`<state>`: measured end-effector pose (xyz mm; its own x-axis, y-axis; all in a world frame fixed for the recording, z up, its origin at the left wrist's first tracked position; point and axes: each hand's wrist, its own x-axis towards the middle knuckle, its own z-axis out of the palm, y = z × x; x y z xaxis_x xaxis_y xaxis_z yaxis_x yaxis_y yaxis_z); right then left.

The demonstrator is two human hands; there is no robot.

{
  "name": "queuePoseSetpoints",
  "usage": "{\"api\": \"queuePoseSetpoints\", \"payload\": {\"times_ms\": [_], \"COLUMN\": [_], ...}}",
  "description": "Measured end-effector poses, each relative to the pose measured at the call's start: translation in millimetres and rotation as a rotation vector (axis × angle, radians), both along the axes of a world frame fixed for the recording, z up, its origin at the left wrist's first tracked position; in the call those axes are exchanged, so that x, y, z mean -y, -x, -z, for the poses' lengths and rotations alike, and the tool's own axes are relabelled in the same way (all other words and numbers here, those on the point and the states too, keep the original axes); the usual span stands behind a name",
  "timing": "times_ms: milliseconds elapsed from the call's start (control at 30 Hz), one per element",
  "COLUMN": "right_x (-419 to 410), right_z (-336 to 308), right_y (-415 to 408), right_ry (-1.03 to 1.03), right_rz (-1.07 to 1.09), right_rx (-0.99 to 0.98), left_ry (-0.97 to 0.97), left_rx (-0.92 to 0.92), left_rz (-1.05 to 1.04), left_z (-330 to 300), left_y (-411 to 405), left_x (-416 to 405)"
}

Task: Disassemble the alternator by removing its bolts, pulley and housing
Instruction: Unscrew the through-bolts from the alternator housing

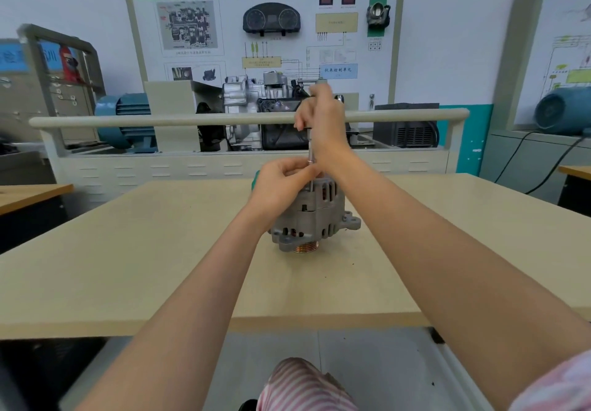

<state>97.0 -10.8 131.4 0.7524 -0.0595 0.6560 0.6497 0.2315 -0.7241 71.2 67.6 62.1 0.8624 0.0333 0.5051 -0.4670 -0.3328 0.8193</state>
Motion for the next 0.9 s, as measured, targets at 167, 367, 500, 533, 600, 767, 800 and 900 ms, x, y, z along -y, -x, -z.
{"api": "queuePoseSetpoints", "payload": {"times_ms": [167,367,500,533,600,767,800,900], "right_x": [1,-16,-12,-8,2,-2,-6,-12], "right_z": [-1,30,17,12,2,1,5,25], "right_y": [0,9,9,8,5,6,7,7], "right_ry": [-0.19,0.626,0.439,0.351,0.137,-0.155,-0.1,0.325], "right_rz": [-0.198,0.978,0.661,0.473,0.12,-0.075,0.022,0.584], "right_rx": [-0.109,0.332,0.262,0.176,0.006,-0.107,-0.05,0.273], "left_ry": [0.043,0.021,0.005,0.004,0.002,0.003,-0.006,-0.043], "left_rx": [-0.036,-0.07,-0.045,-0.036,-0.042,-0.049,-0.048,-0.049], "left_rz": [-0.029,-0.161,-0.119,-0.083,-0.019,-0.034,-0.04,-0.093], "left_z": [-1,-3,-4,-3,-2,-4,-5,-5], "left_y": [0,-6,-5,-3,-2,-4,-4,-6], "left_x": [1,-2,-1,-2,-2,-1,-1,-3]}}
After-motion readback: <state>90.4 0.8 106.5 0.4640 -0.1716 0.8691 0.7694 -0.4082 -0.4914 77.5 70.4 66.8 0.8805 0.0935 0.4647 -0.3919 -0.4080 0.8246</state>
